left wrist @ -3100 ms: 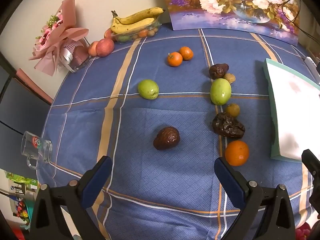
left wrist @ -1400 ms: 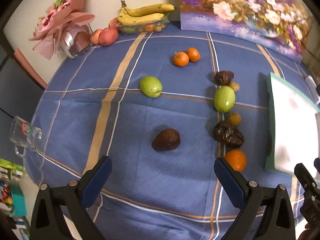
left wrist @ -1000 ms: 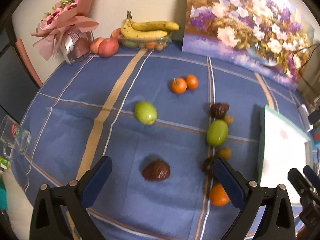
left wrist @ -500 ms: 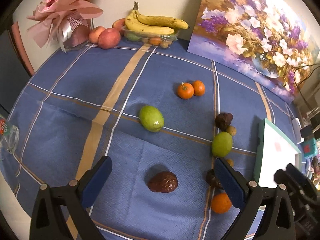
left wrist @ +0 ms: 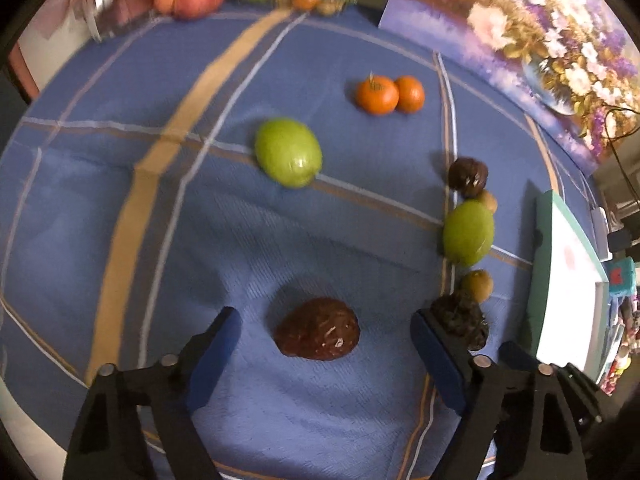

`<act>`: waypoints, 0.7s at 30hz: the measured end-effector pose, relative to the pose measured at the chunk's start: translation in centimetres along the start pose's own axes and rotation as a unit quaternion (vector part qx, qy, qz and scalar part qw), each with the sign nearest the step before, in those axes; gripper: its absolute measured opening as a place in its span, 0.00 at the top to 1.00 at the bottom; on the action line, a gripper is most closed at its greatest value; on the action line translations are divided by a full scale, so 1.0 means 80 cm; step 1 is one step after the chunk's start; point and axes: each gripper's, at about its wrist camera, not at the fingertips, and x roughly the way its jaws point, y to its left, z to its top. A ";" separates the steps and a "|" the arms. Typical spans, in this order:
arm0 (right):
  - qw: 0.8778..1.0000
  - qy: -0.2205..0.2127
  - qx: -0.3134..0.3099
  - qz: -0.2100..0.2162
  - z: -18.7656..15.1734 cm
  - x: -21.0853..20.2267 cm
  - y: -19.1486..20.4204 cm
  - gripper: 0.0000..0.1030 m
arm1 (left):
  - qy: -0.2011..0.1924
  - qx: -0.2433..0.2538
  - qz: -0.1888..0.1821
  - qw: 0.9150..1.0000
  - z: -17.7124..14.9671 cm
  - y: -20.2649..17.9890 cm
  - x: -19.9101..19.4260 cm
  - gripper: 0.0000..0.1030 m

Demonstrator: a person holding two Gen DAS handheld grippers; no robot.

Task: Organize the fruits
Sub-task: 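Grasp the brown avocado with the left tool while the right tool grasps a tangerine, then carry the avocado and tangerine with both tools over the white tray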

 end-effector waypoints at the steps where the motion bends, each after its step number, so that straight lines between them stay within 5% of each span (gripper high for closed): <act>1: 1.000 0.007 0.000 0.000 -0.001 0.004 0.000 0.50 | 0.008 -0.003 0.000 1.000 -0.001 0.000 0.006 0.20; 10: 0.999 0.053 -0.005 -0.007 -0.013 0.033 -0.001 0.53 | 0.014 -0.006 0.020 1.000 -0.008 -0.003 0.024 0.31; 14: 0.999 0.052 -0.008 -0.007 -0.014 0.033 0.003 0.57 | 0.010 -0.006 0.033 0.999 -0.010 -0.004 0.027 0.53; 21: 0.999 0.034 -0.009 -0.003 -0.015 0.023 0.010 0.60 | -0.003 -0.012 0.012 1.000 -0.013 -0.006 0.011 0.54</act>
